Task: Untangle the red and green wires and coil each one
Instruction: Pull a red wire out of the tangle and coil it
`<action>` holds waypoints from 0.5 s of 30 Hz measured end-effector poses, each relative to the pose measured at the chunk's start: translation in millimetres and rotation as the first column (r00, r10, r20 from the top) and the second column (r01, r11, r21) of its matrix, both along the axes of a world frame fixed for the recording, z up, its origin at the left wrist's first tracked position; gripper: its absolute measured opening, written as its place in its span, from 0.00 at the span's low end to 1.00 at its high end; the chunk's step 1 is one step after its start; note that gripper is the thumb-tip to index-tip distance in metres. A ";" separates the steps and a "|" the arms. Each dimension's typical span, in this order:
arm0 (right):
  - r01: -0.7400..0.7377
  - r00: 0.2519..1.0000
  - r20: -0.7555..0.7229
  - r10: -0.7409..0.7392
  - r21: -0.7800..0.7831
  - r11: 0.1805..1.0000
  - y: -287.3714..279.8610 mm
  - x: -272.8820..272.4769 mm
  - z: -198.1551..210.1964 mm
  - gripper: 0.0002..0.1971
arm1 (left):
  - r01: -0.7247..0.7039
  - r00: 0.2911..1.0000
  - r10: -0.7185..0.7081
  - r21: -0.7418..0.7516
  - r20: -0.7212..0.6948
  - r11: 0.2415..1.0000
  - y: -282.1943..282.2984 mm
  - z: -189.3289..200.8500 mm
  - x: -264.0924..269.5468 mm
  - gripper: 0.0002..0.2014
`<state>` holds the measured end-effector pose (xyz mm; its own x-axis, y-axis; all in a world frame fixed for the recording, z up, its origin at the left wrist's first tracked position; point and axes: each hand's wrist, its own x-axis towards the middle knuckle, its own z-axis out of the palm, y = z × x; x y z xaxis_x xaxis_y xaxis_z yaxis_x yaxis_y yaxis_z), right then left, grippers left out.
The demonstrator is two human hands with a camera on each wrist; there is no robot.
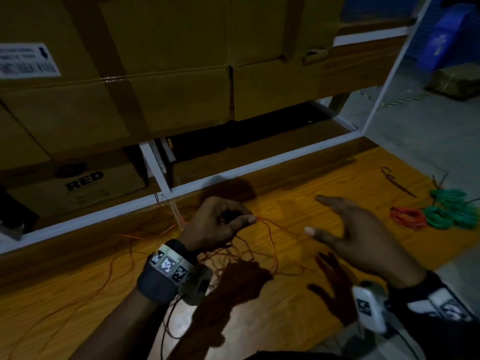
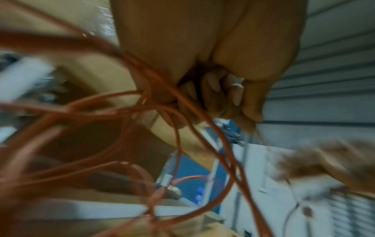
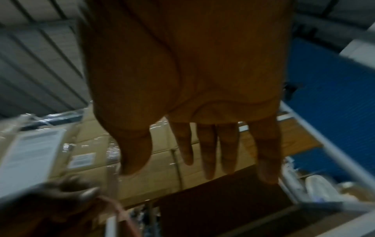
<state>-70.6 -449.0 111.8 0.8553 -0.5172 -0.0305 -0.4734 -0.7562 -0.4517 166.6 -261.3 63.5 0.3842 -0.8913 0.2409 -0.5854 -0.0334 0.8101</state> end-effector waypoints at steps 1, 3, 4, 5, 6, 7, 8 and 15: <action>-0.062 0.998 0.014 0.062 0.021 0.998 12.4 12.9 -0.4 0.38 | 0.037 0.999 -0.037 0.011 -0.005 0.999 -5.1 0.7 -7.1 0.09; -0.186 0.981 0.064 0.182 0.059 0.981 32.1 38.5 -5.8 0.28 | 0.072 0.997 -0.072 -0.001 -0.010 0.997 -11.4 0.3 -15.6 0.09; -0.230 0.970 0.102 0.222 0.077 0.970 38.6 48.3 -10.6 0.21 | 0.073 0.997 -0.073 -0.015 -0.007 0.997 -12.5 0.7 -17.5 0.10; -0.258 0.959 0.143 0.243 0.093 0.962 43.0 54.6 -15.0 0.16 | 0.069 0.998 -0.069 -0.025 0.001 0.997 -12.0 0.3 -17.6 0.10; -0.274 0.951 0.174 0.255 0.098 0.957 43.7 58.5 -18.3 0.14 | 0.071 0.997 -0.070 -0.035 0.006 0.997 -10.2 0.0 -16.4 0.10; -0.286 0.945 0.192 0.265 0.095 0.953 41.4 59.3 -18.9 0.12 | 0.075 0.997 -0.075 -0.042 0.003 0.996 -6.3 0.0 -15.3 0.10; -0.289 0.942 0.200 0.269 0.080 0.954 36.6 57.1 -16.3 0.10 | 0.072 0.997 -0.073 -0.039 -0.004 0.997 -1.1 -1.9 -13.3 0.10; -0.142 0.852 0.484 0.202 -0.158 0.977 -9.8 16.4 26.0 0.14 | -0.065 0.973 0.072 -0.040 0.219 0.997 38.4 -29.0 15.7 0.12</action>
